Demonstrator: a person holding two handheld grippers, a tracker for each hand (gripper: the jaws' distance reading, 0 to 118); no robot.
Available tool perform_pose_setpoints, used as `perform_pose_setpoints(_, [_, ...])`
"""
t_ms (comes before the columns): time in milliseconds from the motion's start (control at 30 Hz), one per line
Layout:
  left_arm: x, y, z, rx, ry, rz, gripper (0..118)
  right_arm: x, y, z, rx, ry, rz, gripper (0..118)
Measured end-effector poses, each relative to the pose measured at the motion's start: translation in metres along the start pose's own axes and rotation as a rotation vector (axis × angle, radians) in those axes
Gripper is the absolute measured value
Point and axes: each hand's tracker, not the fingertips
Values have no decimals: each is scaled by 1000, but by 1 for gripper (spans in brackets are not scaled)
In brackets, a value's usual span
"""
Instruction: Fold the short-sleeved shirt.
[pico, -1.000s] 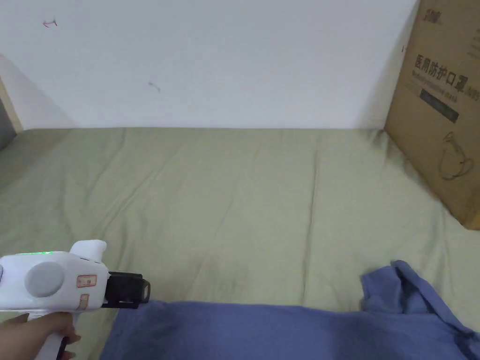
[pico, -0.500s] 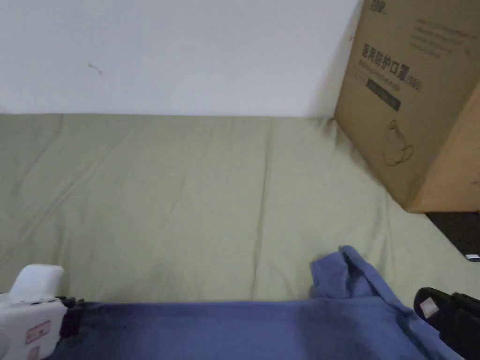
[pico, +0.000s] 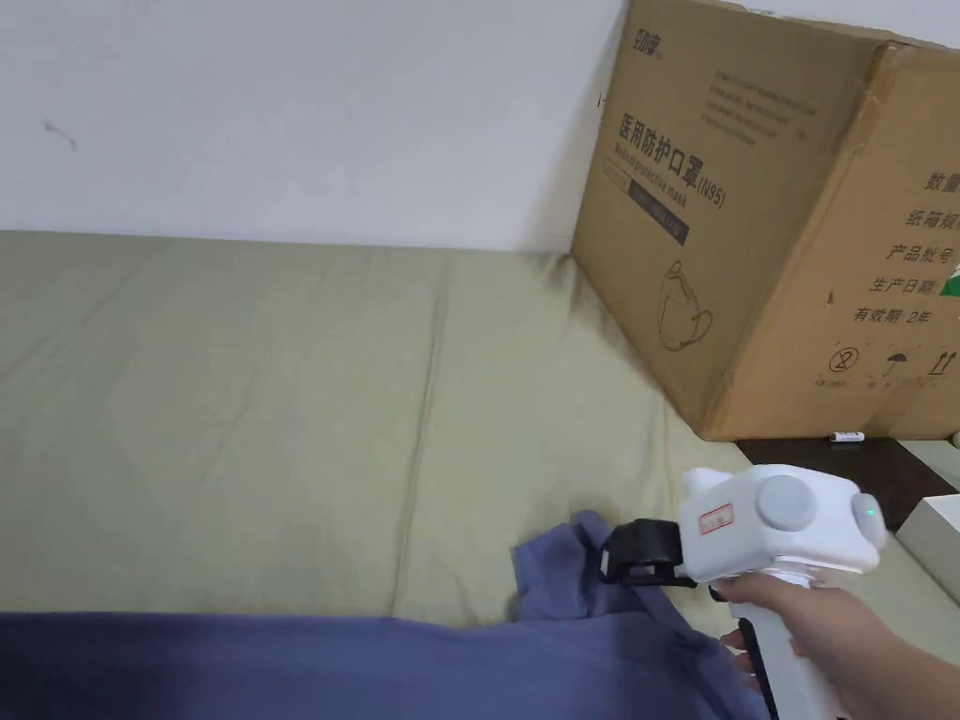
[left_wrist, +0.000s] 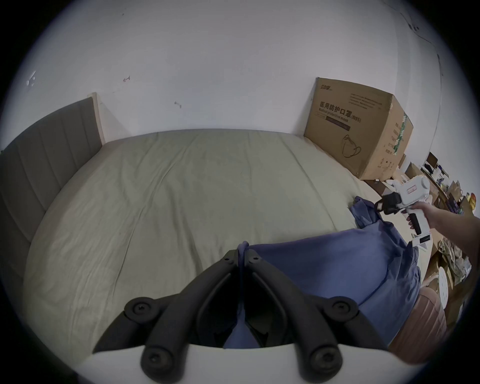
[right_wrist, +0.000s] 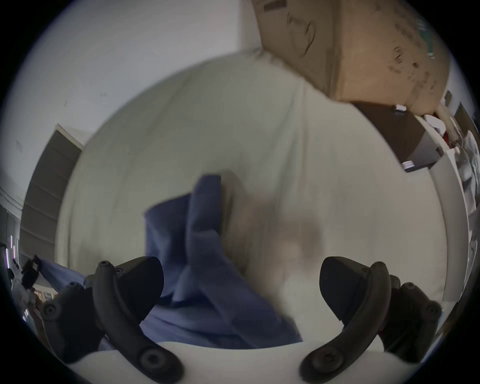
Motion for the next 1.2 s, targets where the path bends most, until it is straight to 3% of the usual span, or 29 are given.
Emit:
perform_pose_setpoints(33, [-2, 0, -3, -10, 5, 8, 2, -4, 0, -8, -57, -35, 36, 108])
perform_pose_setpoints(67, [-4, -1, -5, -20, 10, 15, 2, -7, -2, -13, -81, -77, 63, 89])
perform_pose_setpoints(133, [-10, -4, -12, -47, 23, 26, 2, -13, -8, -10, -49, -212, 168, 78])
perform_pose_setpoints(167, [-14, -3, -15, -70, 16, 34, 2, -13, -9, -3, -11, -161, 171, 74])
perform_pose_setpoints(200, [-16, -4, -18, -91, 11, 49, 2, -12, -10, 8, 15, -110, 162, 61])
perform_pose_setpoints(267, [-17, -8, -20, -101, 7, 60, 2, -13, -17, 28, 34, -45, 148, 1])
perform_pose_setpoints(400, [-21, -7, -24, -101, 15, 88, 2, -13, -25, 64, 147, -43, 155, 1])
perform_pose_setpoints(533, [-32, 14, -31, -58, 2, 136, 2, -7, -12, 99, 265, 11, 38, 1])
perform_pose_setpoints(767, [-27, 37, -23, 35, -17, 147, 2, -12, -19, 134, 358, 0, -8, 1])
perform_pose_setpoints(1000, [-30, -12, 26, -41, -98, 84, 2, 4, -124, 171, 314, 37, -26, 1])
perform_pose_setpoints(1133, [-34, -63, 60, -120, -162, 90, 2, 19, -200, 184, 167, 52, -70, 1])
perform_pose_setpoints(1200, [-35, -88, 67, -179, -184, 93, 2, 21, -222, 177, 82, 33, -54, 1])
